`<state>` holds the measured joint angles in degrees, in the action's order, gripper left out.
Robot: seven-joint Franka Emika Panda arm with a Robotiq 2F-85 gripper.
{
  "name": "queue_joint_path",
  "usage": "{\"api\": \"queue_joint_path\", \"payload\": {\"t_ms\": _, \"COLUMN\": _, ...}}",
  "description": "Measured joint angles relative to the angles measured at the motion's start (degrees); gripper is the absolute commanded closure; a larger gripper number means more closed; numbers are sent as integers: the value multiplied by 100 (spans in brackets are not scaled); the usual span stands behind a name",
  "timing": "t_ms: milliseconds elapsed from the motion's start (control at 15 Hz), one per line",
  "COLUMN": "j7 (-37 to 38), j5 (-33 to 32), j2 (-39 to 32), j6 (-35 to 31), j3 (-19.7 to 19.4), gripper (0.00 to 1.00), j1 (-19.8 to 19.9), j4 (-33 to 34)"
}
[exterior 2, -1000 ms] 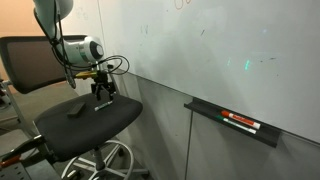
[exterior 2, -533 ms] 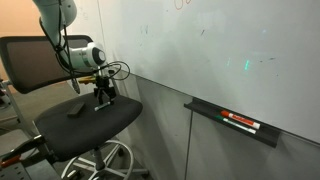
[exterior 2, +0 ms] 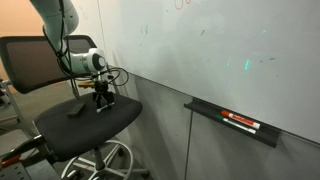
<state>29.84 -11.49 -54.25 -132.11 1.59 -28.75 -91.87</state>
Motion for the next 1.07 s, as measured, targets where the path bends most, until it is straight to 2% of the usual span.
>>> {"api": "queue_joint_path", "payload": {"t_ms": 133, "j7": 0, "j5": 22, "j2": -35, "j6": 67, "j3": 4, "gripper": 31, "j1": -11, "j4": 86}}
{"api": "queue_joint_path", "payload": {"t_ms": 333, "j7": -4, "j5": 100, "j2": -78, "j6": 119, "j3": 37, "gripper": 57, "j1": -19, "j4": 182}}
{"api": "queue_joint_path", "payload": {"t_ms": 667, "j7": -21, "j5": 157, "j2": -100, "j6": 120, "j3": 94, "gripper": 93, "j1": -17, "j4": 257}}
{"api": "queue_joint_path", "payload": {"t_ms": 1067, "j7": -161, "j5": 167, "j2": -100, "j6": 186, "j3": 98, "gripper": 90, "j1": 33, "j4": 284}}
